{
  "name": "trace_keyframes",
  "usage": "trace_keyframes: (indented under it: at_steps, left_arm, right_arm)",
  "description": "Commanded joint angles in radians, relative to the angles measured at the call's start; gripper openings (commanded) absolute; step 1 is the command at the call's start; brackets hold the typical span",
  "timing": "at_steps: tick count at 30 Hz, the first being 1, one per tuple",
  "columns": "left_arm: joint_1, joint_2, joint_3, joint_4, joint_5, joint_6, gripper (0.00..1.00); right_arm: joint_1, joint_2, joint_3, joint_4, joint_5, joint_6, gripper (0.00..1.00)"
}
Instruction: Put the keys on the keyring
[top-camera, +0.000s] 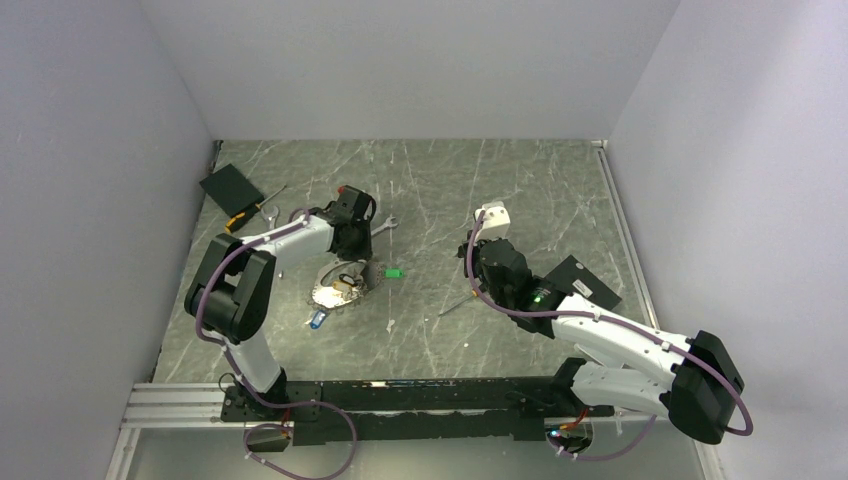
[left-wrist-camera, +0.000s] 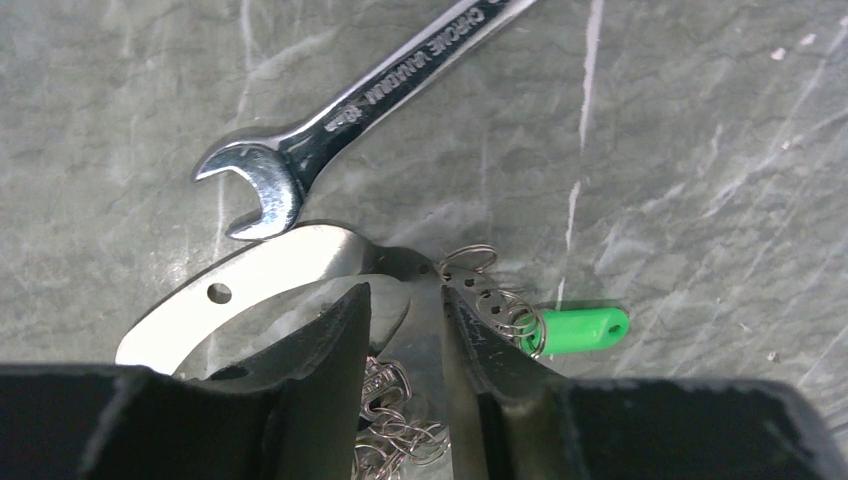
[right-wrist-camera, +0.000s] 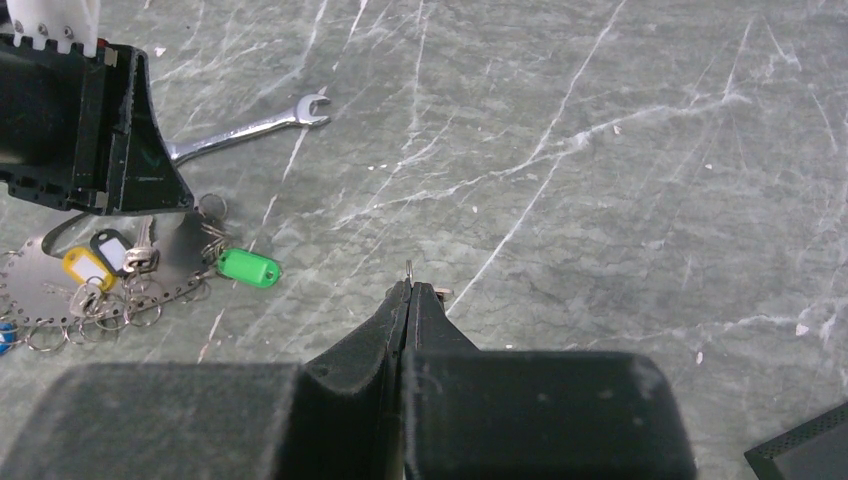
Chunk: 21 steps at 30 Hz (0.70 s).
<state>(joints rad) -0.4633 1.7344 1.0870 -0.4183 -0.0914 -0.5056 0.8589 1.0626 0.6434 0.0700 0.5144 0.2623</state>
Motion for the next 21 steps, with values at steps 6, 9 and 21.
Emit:
trace_keyframes:
  at_steps: [6,9,21]
  left_arm:
    - [0.003,0.009,0.050,0.079,0.082,0.117,0.39]
    - [0.003,0.037,0.070,0.072,0.070,0.120,0.37]
    - [0.003,0.111,0.115,0.045,0.082,0.127,0.35]
  right_arm:
    - [-0.003,-0.008,0.006,0.045,-0.016,0.012,0.00]
    - [-0.004,-0.004,0.009,0.044,-0.016,0.012,0.00]
    - [-0.009,0.000,0.009,0.045,-0.025,0.015,0.00]
